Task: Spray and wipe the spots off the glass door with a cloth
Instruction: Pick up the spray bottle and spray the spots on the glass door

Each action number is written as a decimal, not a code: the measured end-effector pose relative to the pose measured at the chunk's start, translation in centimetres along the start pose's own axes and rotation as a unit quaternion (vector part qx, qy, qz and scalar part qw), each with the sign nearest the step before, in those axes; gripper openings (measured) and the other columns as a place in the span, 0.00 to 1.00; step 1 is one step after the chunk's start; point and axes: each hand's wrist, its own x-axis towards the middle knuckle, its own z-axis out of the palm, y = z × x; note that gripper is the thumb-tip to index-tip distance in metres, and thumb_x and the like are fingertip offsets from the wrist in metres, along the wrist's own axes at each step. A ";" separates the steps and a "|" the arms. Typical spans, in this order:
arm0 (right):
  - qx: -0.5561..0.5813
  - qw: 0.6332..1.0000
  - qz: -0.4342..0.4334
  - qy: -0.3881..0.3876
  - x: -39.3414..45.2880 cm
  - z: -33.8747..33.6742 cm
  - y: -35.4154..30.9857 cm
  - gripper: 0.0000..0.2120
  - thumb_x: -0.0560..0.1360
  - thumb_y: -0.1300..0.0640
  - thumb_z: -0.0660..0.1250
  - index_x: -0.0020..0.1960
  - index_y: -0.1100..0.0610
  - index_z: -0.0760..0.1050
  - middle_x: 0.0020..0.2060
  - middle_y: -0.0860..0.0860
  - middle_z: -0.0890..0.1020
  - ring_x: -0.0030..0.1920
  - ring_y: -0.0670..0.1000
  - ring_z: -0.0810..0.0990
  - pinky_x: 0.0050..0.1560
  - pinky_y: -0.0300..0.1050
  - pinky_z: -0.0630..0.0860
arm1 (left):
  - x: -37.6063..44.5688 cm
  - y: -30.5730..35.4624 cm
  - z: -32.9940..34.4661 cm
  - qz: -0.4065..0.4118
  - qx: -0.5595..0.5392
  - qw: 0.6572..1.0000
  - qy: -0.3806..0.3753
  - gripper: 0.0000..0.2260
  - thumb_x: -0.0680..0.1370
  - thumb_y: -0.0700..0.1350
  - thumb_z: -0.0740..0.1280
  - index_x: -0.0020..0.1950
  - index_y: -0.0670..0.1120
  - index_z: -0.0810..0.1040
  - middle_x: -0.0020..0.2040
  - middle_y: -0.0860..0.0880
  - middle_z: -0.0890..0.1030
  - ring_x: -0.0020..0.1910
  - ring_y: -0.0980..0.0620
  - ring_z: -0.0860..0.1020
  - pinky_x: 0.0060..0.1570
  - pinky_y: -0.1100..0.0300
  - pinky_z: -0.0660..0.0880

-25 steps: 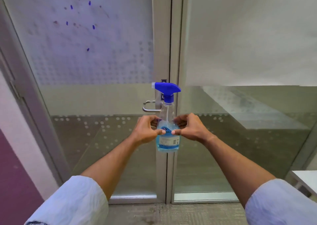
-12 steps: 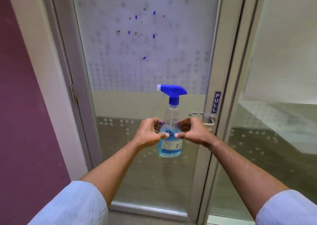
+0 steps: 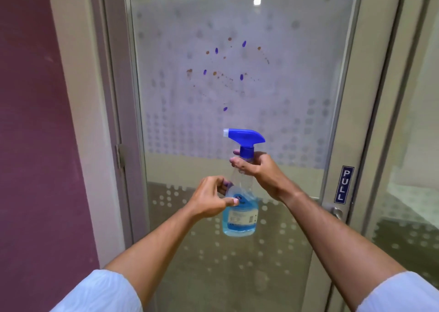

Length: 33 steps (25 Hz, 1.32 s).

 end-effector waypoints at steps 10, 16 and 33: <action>0.128 0.991 0.004 -0.045 8.6 -0.2 -1.4 0.12 0.75 0.56 0.72 0.55 0.60 0.81 0.50 0.61 0.85 0.53 0.58 0.85 0.52 0.49 0.83 | 6.3 -1.0 -1.1 0.013 -0.015 0.999 -0.051 0.17 0.68 0.43 0.78 0.54 0.43 0.81 0.47 0.51 0.84 0.45 0.56 0.81 0.47 0.62 0.80; 0.096 0.994 0.005 0.055 12.5 1.6 -1.3 0.10 0.74 0.59 0.72 0.54 0.62 0.81 0.44 0.60 0.86 0.49 0.57 0.86 0.46 0.48 0.83 | 10.1 -3.8 -3.2 0.079 0.011 0.993 -0.091 0.21 0.69 0.49 0.75 0.61 0.46 0.79 0.48 0.52 0.83 0.47 0.55 0.81 0.51 0.58 0.80; -0.021 0.947 -0.052 0.317 22.0 7.9 -7.0 0.03 0.71 0.61 0.73 0.42 0.59 0.80 0.37 0.57 0.84 0.39 0.53 0.85 0.45 0.50 0.84 | 24.4 -7.6 -17.5 0.282 0.377 0.843 0.261 0.46 0.70 0.68 0.58 0.80 0.42 0.51 0.79 0.36 0.51 0.79 0.39 0.49 0.76 0.41 0.48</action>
